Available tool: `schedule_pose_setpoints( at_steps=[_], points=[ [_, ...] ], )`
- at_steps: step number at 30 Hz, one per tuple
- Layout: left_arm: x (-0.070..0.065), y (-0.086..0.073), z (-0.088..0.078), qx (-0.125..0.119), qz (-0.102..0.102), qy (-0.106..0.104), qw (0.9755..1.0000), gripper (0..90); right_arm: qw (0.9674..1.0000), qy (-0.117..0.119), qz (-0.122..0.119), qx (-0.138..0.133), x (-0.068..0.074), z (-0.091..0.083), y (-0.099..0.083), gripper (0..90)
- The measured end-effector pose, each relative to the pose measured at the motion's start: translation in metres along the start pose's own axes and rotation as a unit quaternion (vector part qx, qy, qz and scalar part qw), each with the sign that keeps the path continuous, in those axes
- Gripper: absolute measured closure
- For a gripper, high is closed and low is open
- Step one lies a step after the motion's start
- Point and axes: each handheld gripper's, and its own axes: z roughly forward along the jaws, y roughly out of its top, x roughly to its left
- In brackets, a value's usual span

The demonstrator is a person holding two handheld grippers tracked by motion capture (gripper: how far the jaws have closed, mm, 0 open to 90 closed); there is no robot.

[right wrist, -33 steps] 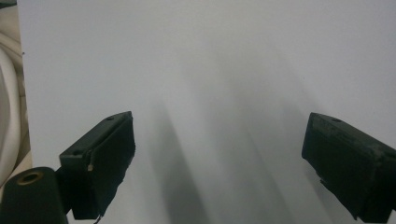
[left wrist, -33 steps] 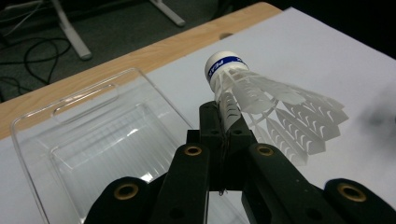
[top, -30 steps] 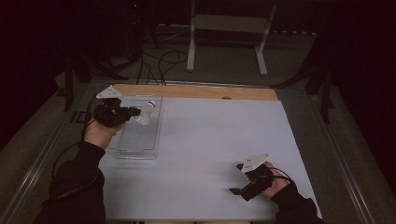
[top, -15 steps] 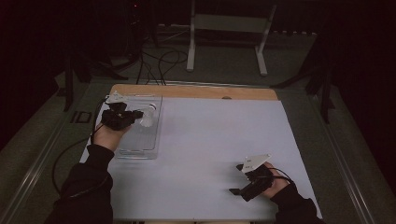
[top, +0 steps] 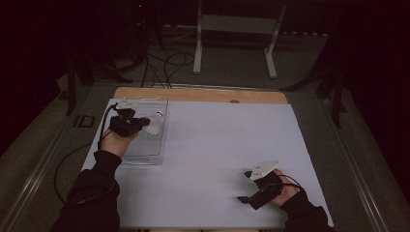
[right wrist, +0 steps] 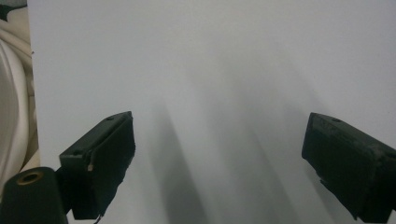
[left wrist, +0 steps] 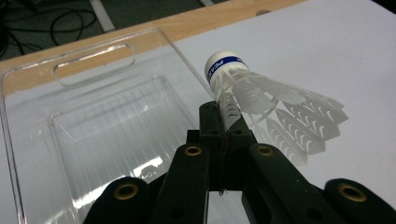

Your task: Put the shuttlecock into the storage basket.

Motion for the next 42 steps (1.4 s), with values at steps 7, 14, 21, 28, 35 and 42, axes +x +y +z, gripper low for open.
schedule_pose_setpoints(
  at_steps=[7, 14, 21, 28, 35, 42],
  points=[
    [0.002, -0.006, 0.010, 0.024, -0.009, 0.005, 0.9997, 90.0, 1.0000, 0.002, 0.002, 0.000, 0.000, 0.000, 0.000, 9.7],
    [0.001, -0.008, 0.018, 0.055, -0.006, 0.026, 0.9981, 89.9, 1.0000, 0.002, 0.003, -0.001, 0.000, -0.001, -0.001, 9.7],
    [0.000, -0.010, 0.023, 0.080, 0.008, 0.019, 0.9966, 90.0, 1.0000, 0.003, 0.006, -0.001, 0.000, -0.001, -0.001, 9.7],
    [-0.001, -0.012, 0.030, 0.102, 0.014, 0.017, 0.9946, 90.0, 1.0000, 0.003, 0.005, 0.000, 0.000, 0.000, -0.001, 9.7],
    [-0.001, -0.014, 0.035, 0.126, 0.025, 0.016, 0.9916, 89.8, 1.0000, 0.005, 0.006, 0.001, 0.000, 0.000, -0.001, 9.7],
    [-0.005, -0.014, 0.038, 0.144, 0.031, 0.020, 0.9888, 82.1, 1.0000, 0.006, 0.005, 0.000, -0.001, 0.000, -0.001, 9.7]
  ],
)
